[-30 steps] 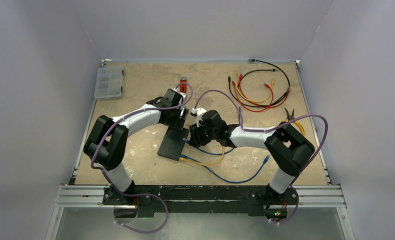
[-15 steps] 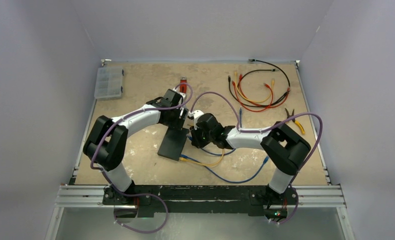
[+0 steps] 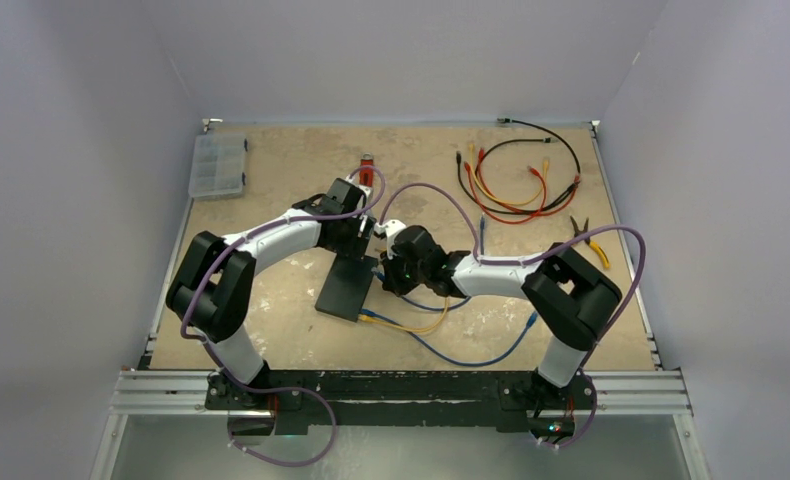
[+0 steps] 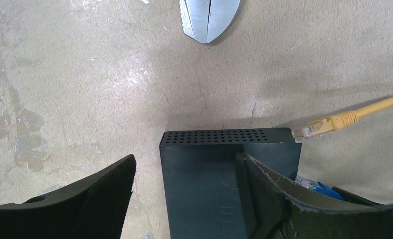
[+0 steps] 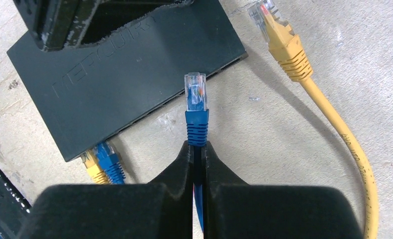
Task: Pull the plug from the switch port
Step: Pick up the connector from the center of the board.
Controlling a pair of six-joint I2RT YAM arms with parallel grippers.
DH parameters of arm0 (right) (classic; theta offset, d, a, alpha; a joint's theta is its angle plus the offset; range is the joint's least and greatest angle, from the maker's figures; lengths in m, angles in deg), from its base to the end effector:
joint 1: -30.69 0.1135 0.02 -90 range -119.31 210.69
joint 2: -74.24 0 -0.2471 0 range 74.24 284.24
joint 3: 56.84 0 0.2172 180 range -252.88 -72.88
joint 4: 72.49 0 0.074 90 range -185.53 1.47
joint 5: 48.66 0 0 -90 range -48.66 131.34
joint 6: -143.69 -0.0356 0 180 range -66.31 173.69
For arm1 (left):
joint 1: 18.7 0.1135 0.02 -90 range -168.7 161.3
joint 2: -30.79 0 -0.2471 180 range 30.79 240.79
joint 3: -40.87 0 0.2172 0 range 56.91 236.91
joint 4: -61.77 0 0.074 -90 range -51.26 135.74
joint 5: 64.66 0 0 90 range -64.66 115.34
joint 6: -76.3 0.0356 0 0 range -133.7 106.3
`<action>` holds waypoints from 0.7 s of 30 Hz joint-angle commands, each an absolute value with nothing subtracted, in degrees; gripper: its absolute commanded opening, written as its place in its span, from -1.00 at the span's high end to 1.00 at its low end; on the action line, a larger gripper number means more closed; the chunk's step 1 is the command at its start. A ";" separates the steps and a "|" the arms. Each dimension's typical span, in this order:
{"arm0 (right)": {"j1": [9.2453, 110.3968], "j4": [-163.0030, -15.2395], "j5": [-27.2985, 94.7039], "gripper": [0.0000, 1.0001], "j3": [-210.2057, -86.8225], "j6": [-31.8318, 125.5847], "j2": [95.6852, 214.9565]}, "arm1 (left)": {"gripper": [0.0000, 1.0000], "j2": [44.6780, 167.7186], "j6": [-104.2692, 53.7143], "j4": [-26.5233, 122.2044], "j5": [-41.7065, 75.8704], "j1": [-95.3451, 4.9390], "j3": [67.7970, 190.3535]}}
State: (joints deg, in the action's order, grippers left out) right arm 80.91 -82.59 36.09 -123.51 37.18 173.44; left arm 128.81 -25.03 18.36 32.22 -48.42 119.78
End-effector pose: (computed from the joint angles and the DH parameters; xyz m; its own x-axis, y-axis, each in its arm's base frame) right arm 0.2043 0.2504 0.1665 -0.6452 -0.3327 -0.6878 -0.6519 0.7092 0.2685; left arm 0.2715 -0.1501 0.1901 -0.8427 0.2565 -0.4733 0.2842 0.9587 0.0135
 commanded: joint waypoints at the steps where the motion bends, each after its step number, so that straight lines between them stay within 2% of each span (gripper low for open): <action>1: 81.10 -82.49 34.11 1.00 -126.13 37.12 169.13 | -0.43 129.59 -23.55 13.76 35.88 -48.13 117.39; 21: 77.06 -80.90 36.44 1.00 -129.94 30.09 140.50 | -0.43 129.80 -23.63 13.73 36.24 -48.15 117.55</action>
